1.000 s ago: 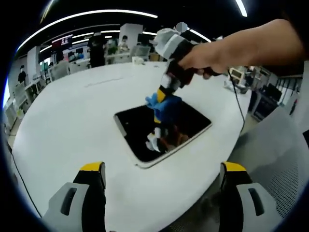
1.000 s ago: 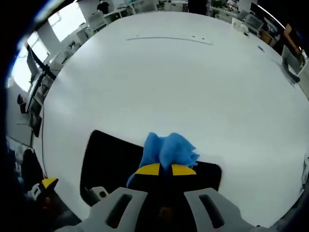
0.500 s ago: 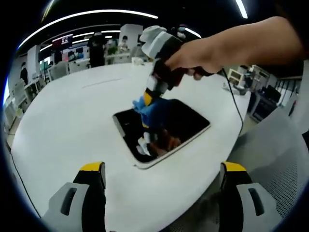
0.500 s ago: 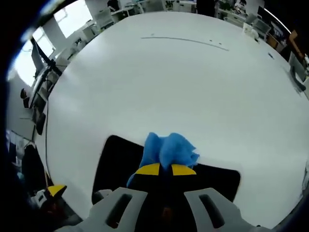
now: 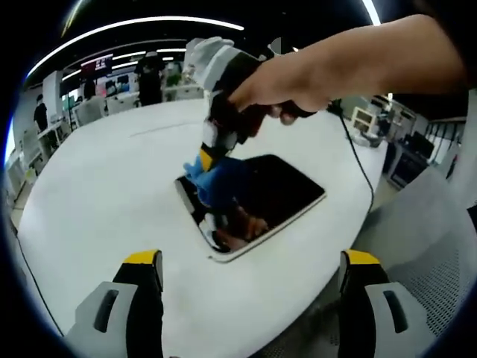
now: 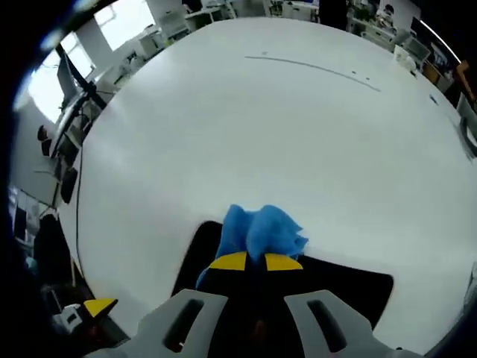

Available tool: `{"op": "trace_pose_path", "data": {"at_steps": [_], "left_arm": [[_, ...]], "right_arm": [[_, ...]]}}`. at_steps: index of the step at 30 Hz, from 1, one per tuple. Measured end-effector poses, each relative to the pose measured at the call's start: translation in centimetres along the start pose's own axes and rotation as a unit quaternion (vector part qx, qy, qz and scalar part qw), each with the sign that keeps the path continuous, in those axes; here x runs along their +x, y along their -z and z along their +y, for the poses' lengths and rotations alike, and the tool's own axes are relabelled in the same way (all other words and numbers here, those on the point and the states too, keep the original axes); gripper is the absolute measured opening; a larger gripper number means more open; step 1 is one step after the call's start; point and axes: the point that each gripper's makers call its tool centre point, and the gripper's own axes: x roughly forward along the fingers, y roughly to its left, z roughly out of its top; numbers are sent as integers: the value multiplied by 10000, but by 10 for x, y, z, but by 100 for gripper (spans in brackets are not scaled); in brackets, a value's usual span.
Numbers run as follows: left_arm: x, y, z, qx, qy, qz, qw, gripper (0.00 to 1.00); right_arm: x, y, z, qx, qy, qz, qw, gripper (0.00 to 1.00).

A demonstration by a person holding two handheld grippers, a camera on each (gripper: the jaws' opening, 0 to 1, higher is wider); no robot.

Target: Wipe the mirror surface with the cleaning cloth until all visible marks leave the cleaned area.

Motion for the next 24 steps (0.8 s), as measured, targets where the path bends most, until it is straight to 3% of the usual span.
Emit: {"op": "trace_pose_path", "data": {"at_steps": [9, 24], "left_arm": [[0, 1, 2, -18, -40, -1, 10000, 99], [3, 2, 3, 18, -45, 17, 10000, 99]], "right_arm": [[7, -8, 16, -563, 107, 0, 9984, 1], [22, -19, 18, -822, -22, -124, 9965, 1]]}}
